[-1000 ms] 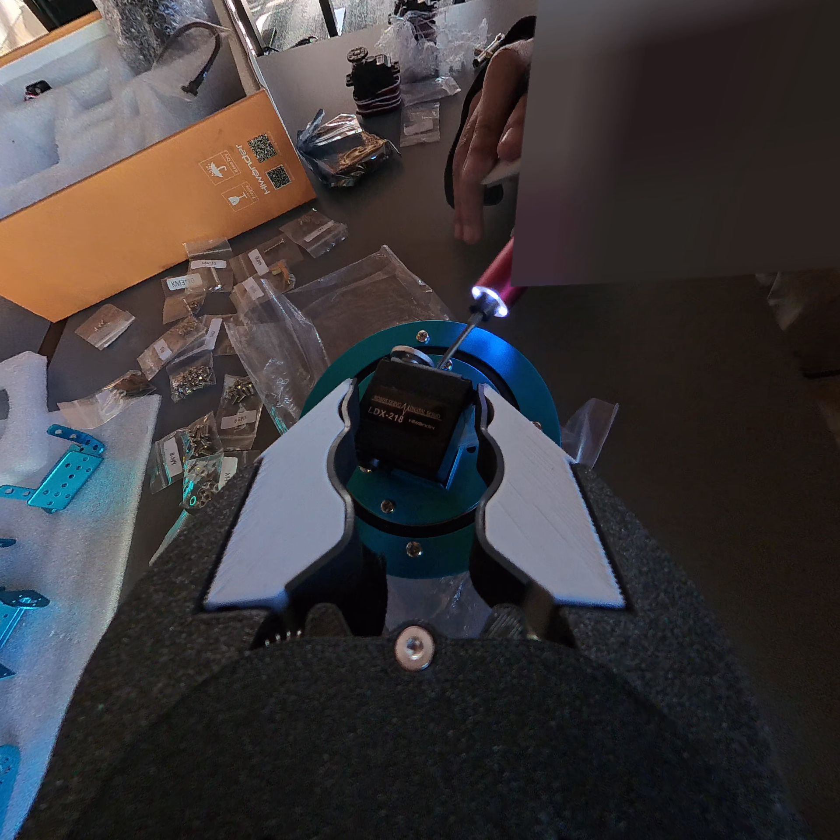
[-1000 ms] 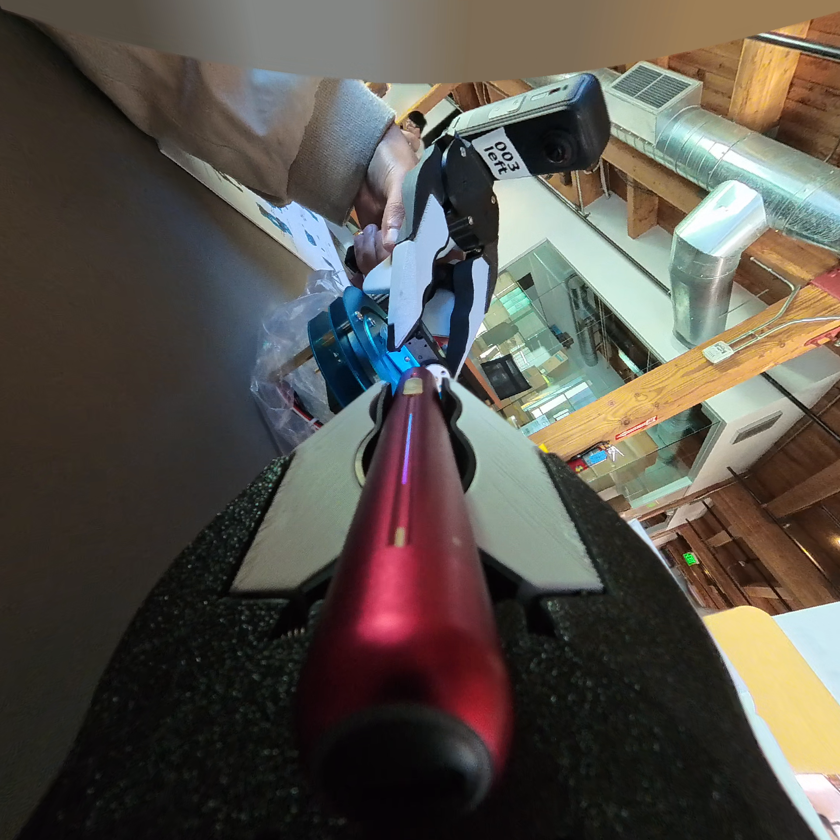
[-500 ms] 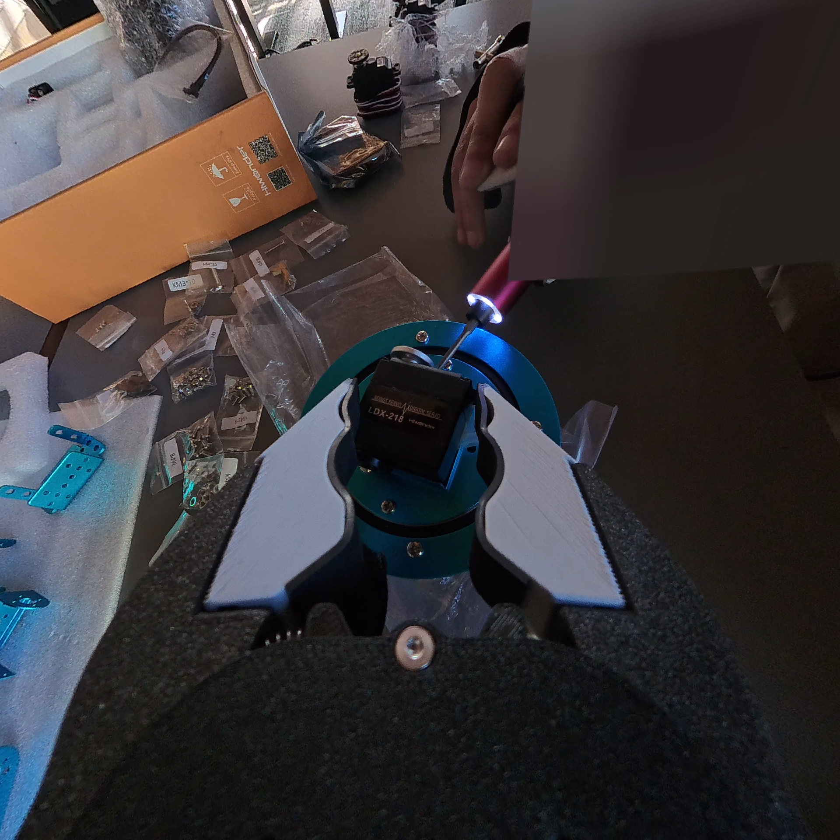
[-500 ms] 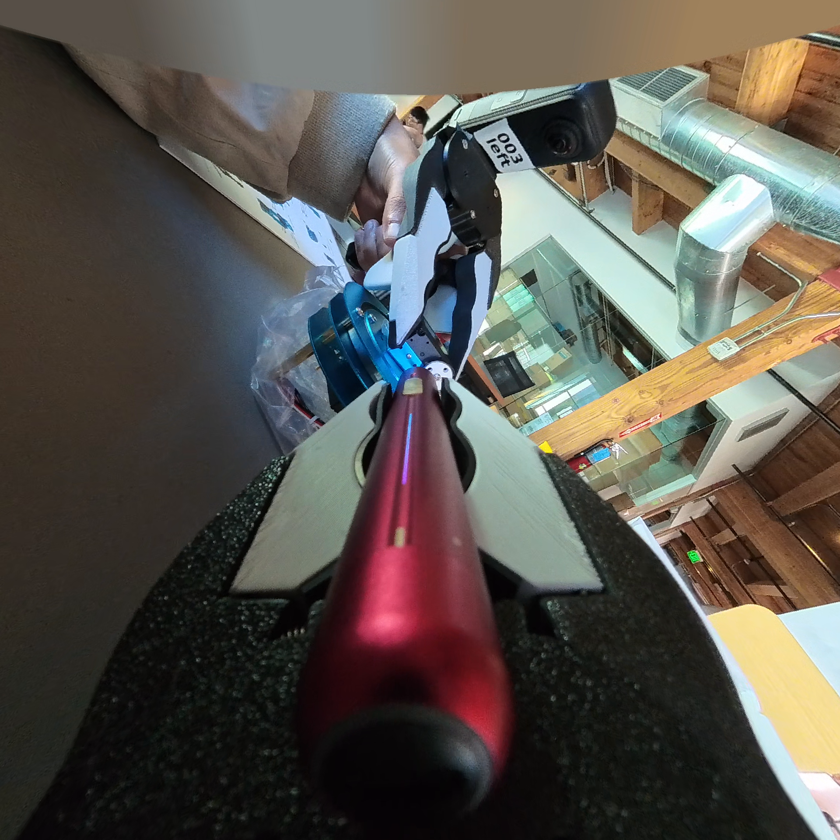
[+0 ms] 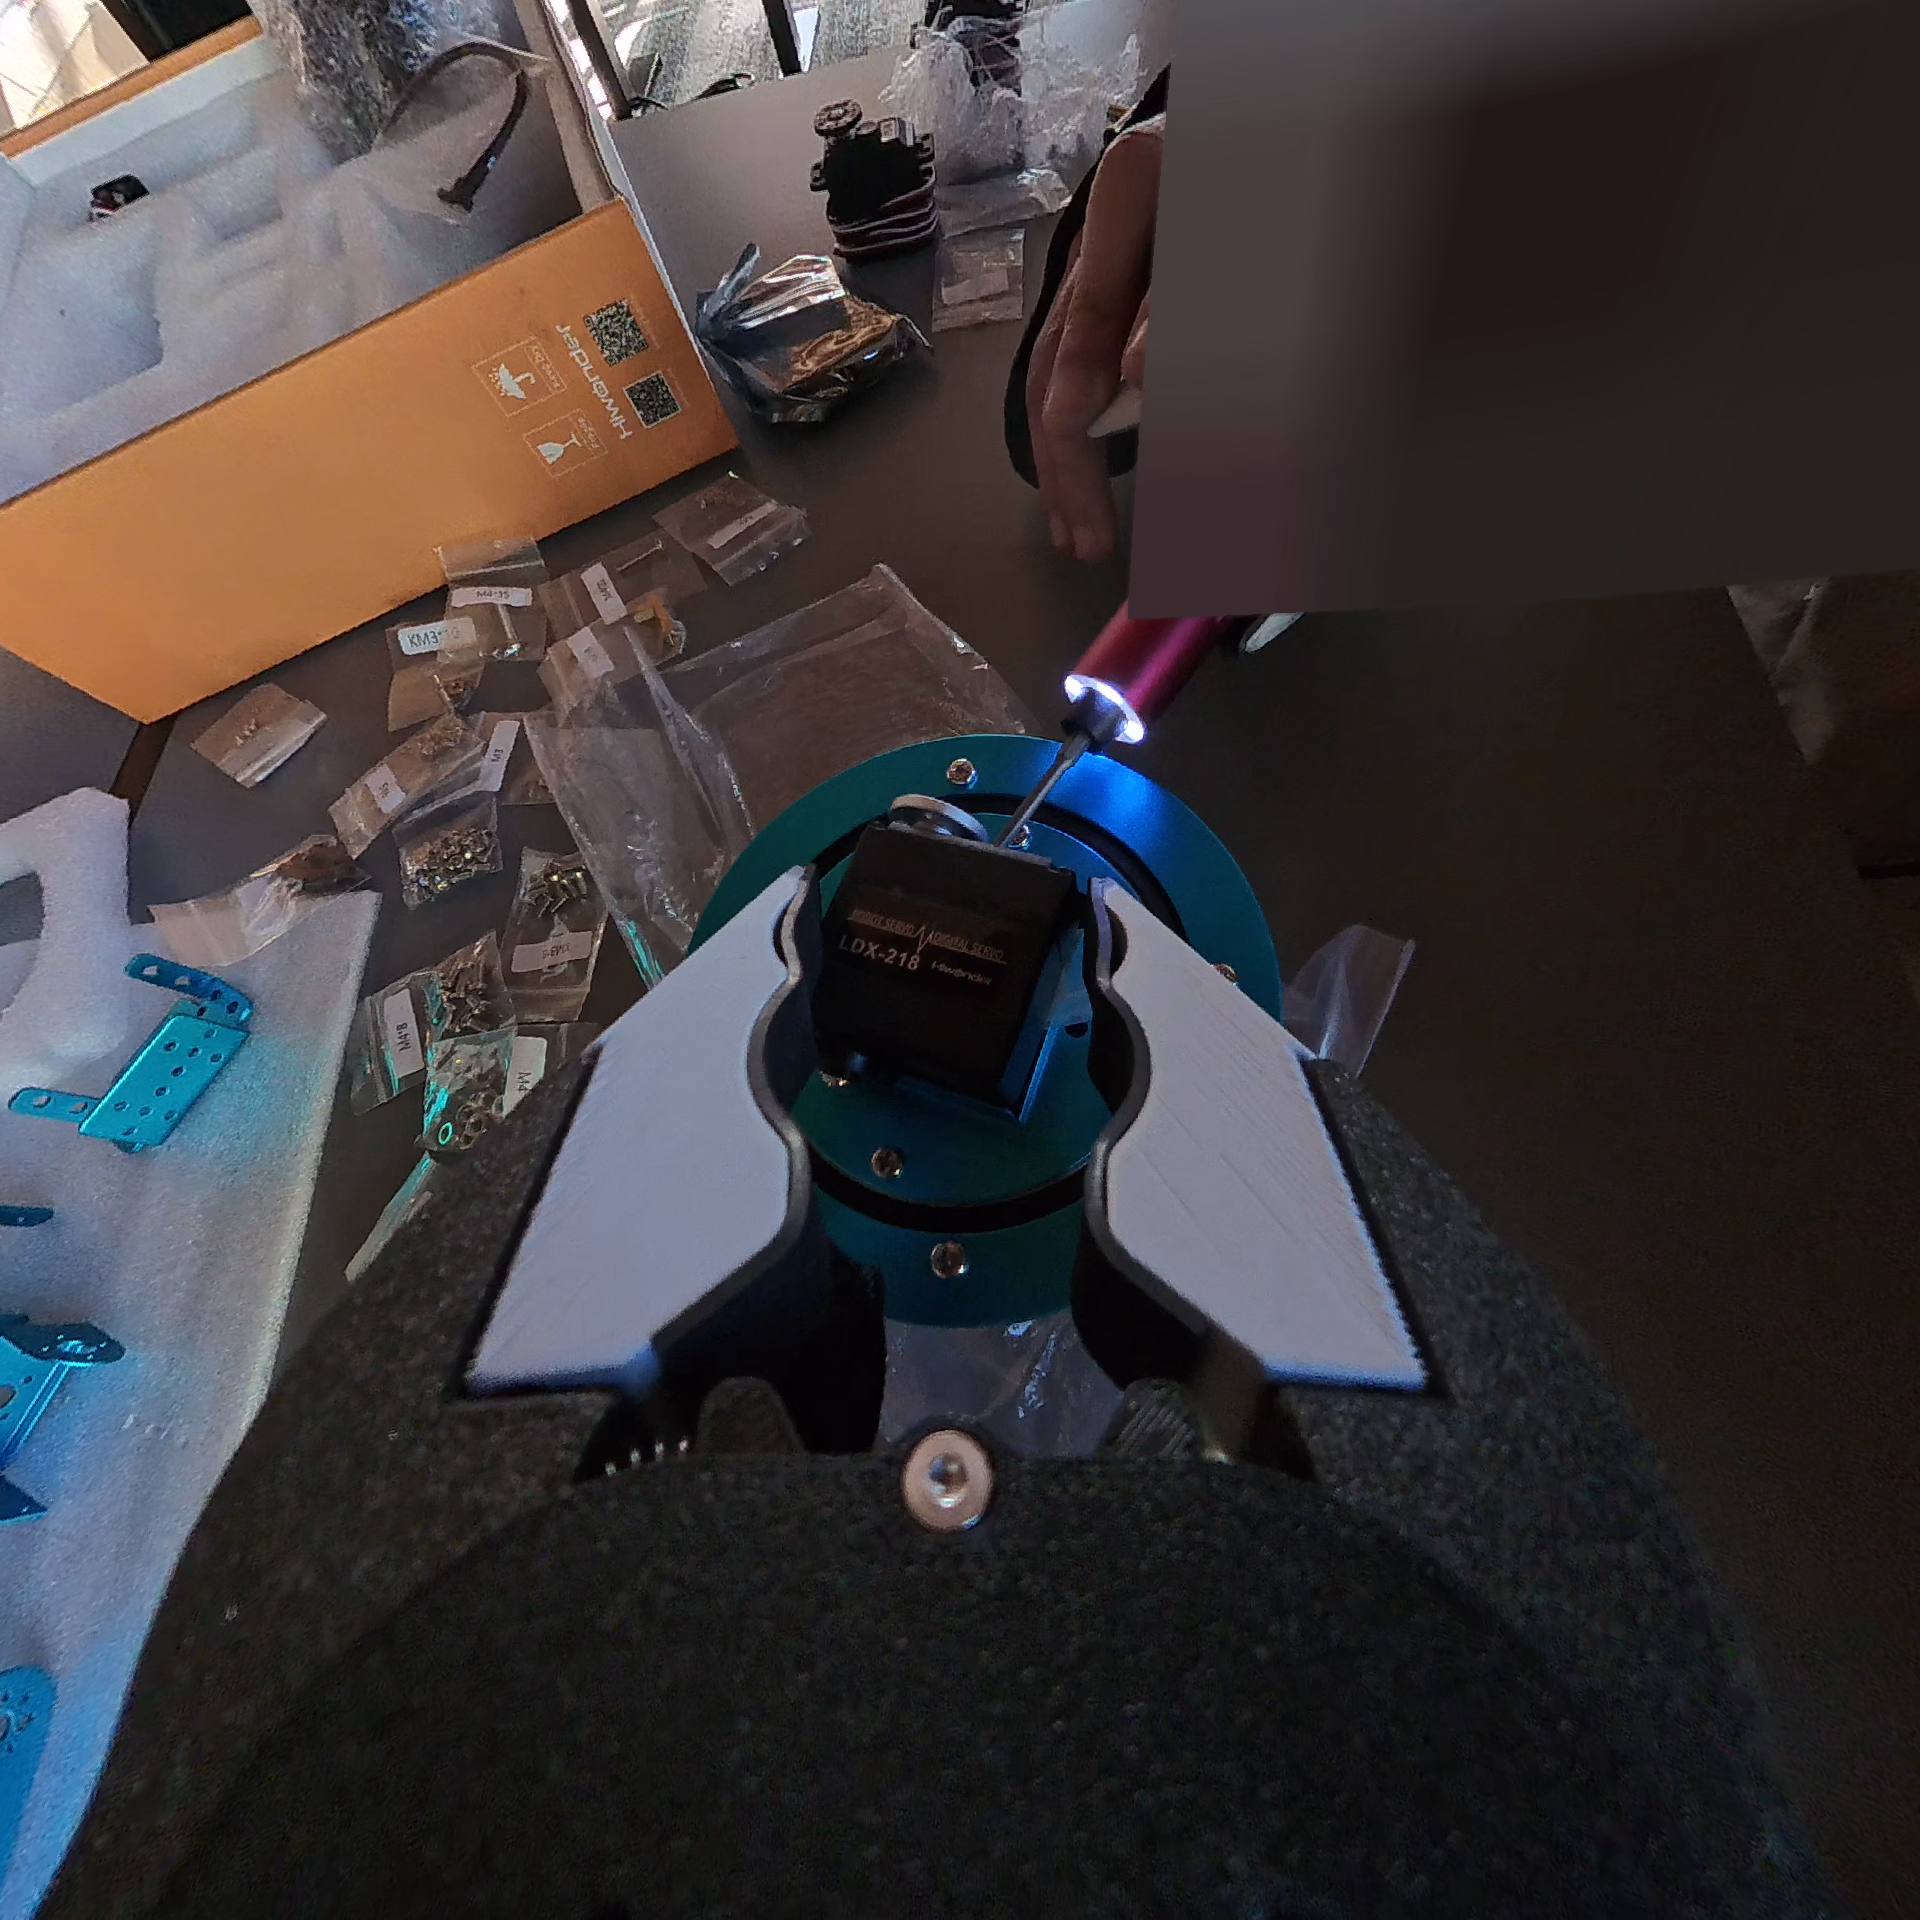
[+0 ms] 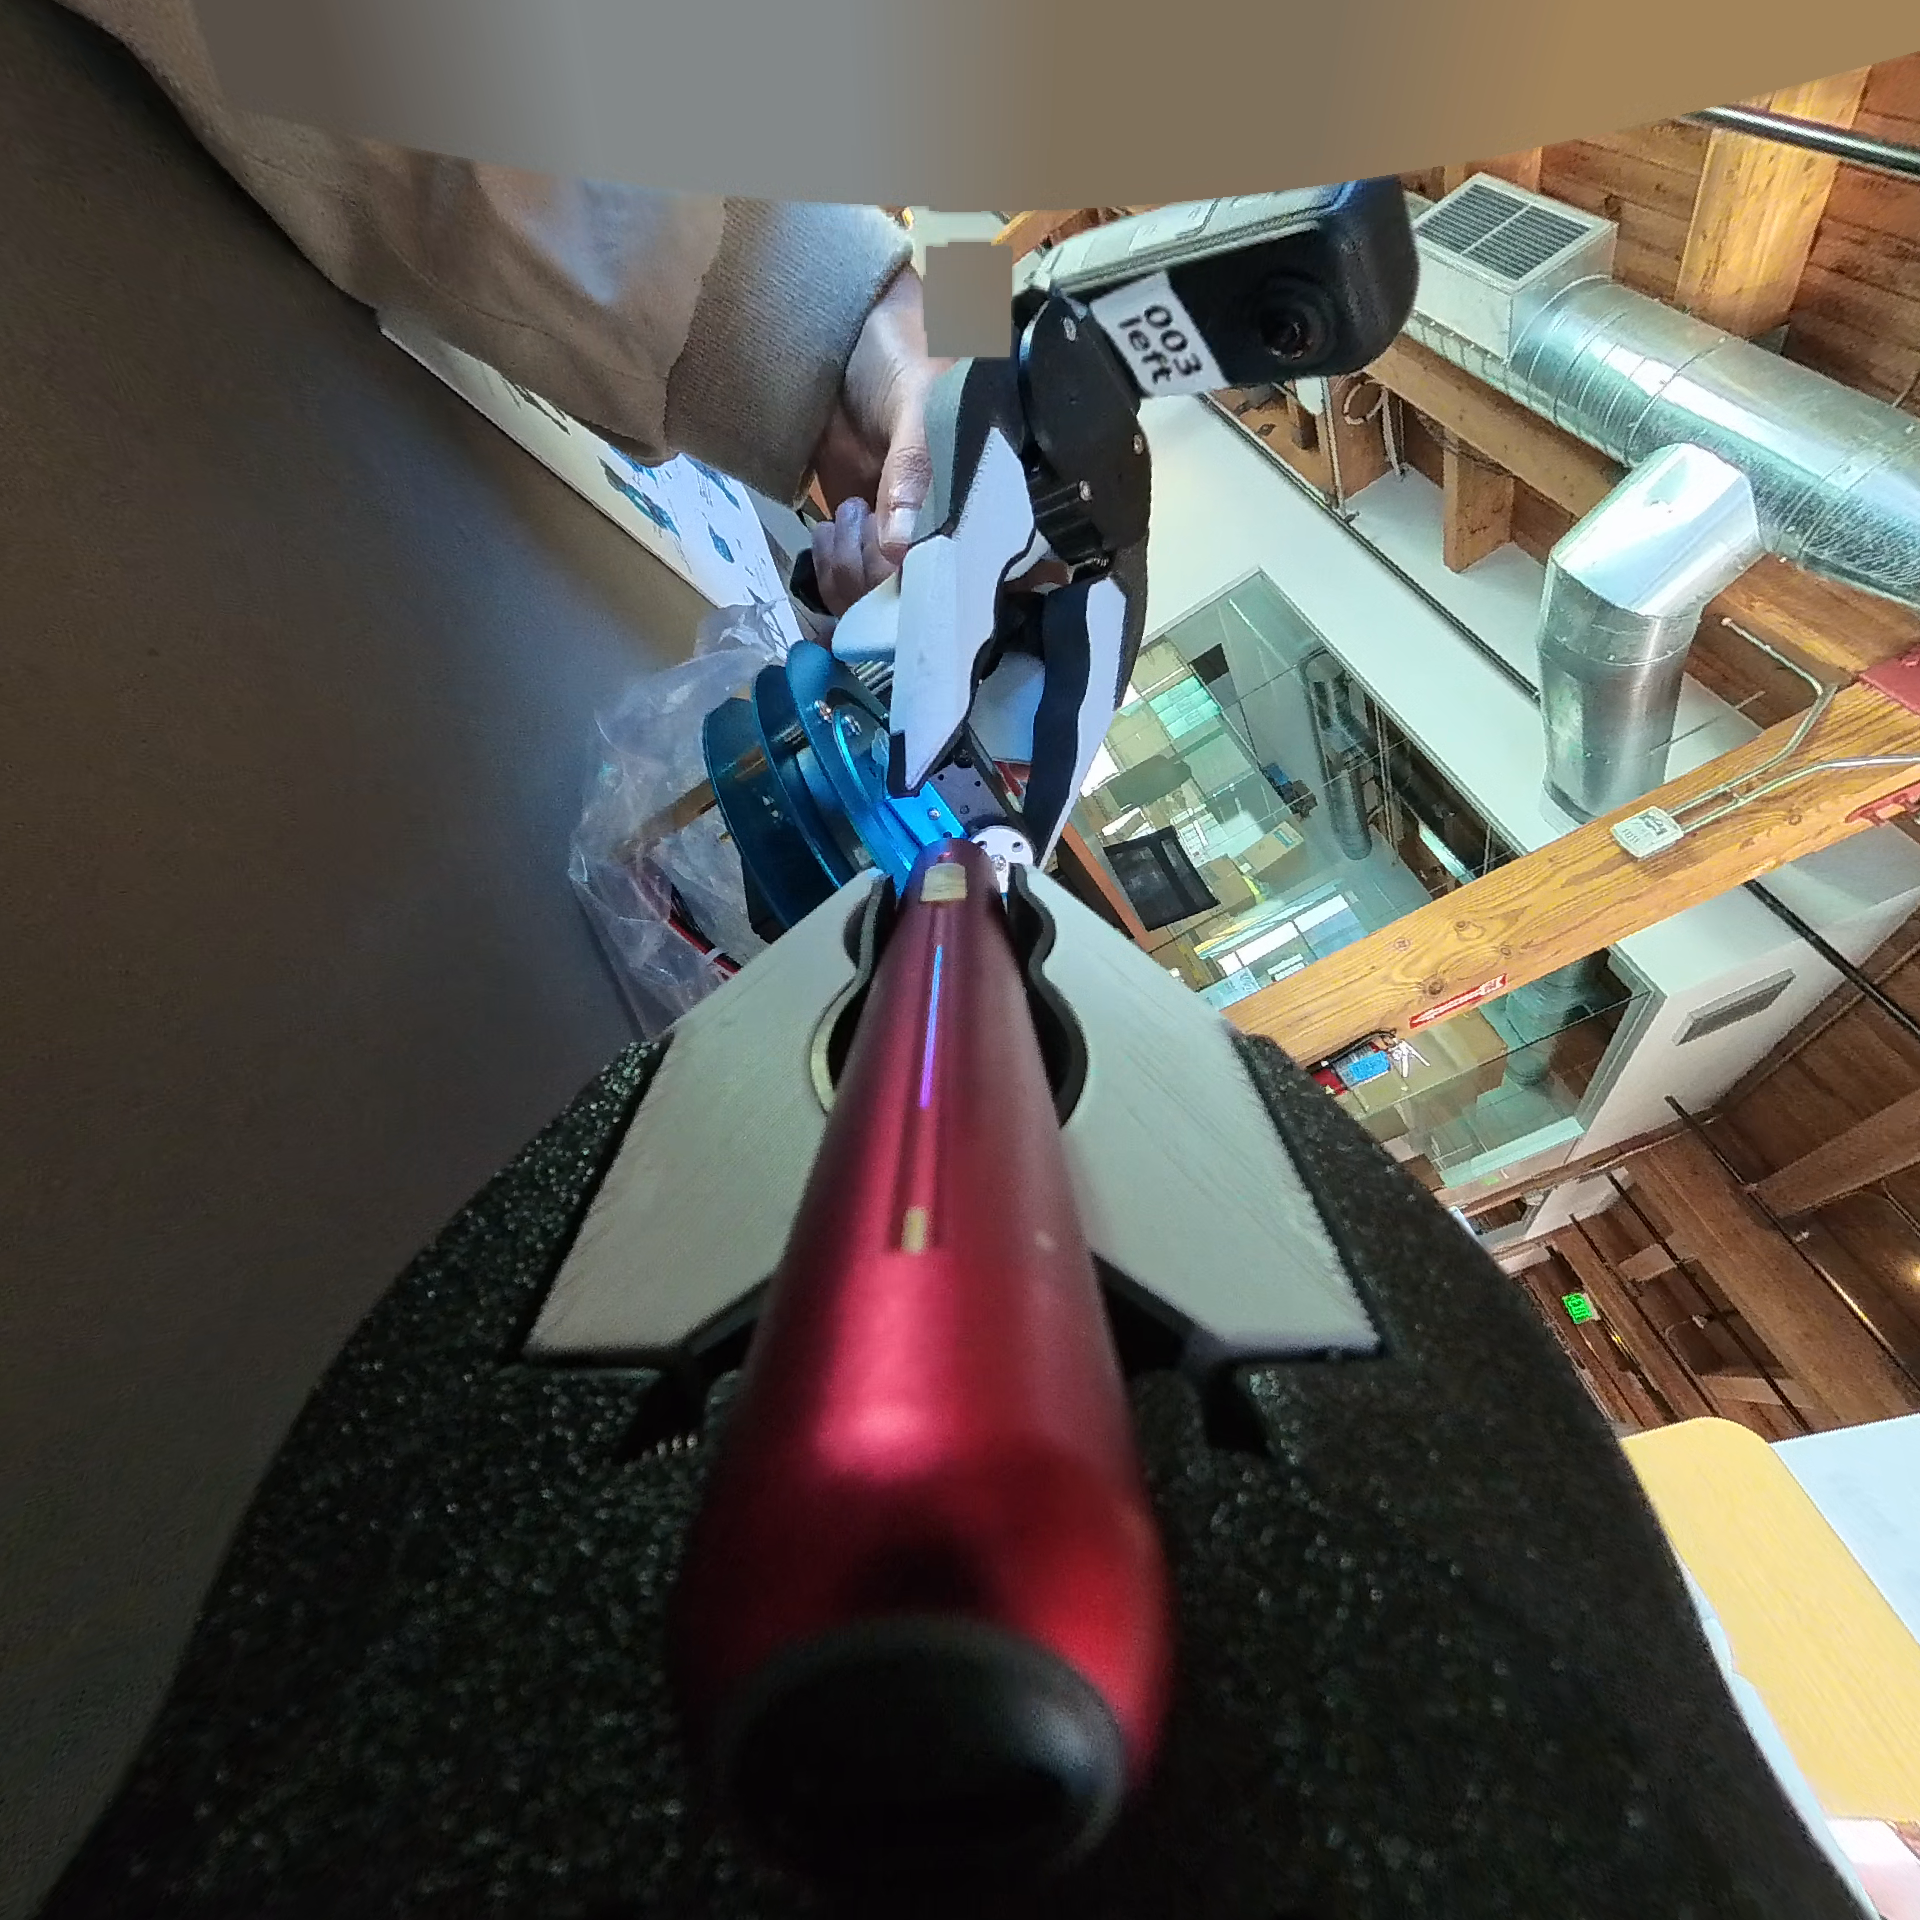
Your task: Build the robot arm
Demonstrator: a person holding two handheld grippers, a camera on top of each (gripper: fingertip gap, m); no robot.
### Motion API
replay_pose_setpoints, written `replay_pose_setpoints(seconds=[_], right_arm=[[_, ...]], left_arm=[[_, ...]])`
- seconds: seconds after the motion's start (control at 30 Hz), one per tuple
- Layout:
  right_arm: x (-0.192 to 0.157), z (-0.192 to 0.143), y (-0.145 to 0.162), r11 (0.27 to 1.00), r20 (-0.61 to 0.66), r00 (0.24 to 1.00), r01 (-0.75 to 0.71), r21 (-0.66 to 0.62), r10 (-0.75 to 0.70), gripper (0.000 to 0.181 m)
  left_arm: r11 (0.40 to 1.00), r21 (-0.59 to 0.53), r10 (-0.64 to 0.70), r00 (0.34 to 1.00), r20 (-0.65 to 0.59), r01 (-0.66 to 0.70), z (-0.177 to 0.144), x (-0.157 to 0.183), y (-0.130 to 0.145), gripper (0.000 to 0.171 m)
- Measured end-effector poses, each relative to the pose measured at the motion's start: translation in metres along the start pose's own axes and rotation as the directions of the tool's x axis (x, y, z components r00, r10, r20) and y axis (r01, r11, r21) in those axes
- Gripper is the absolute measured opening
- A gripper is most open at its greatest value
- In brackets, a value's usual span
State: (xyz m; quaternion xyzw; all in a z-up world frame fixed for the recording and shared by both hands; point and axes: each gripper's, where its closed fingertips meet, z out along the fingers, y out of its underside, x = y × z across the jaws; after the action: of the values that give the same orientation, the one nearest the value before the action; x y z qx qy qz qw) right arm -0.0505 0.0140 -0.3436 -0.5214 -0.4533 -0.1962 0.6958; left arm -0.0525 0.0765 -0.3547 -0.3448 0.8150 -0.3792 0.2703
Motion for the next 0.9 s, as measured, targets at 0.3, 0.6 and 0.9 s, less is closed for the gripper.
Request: replay_pose_setpoints(seconds=[0.3,0.6,0.9], right_arm=[[0.0,0.001,0.0,1.0,0.002,1.0,-0.003,0.002,0.003,0.021],[-0.001,0.003,0.0,1.0,-0.007,1.0,0.026,0.005,-0.026,0.022],[0.0,0.003,0.001,1.0,-0.006,1.0,0.015,0.005,-0.015,0.02]], left_arm=[[0.993,-0.025,-0.119,0.993,0.021,0.12,-0.002,0.007,-0.004,0.066],[0.506,0.534,-0.78,0.624,-0.052,0.677,0.0,0.072,-0.073,0.063],[-0.166,0.612,-0.884,0.159,-0.44,0.773,0.033,0.05,-0.038,0.047]])
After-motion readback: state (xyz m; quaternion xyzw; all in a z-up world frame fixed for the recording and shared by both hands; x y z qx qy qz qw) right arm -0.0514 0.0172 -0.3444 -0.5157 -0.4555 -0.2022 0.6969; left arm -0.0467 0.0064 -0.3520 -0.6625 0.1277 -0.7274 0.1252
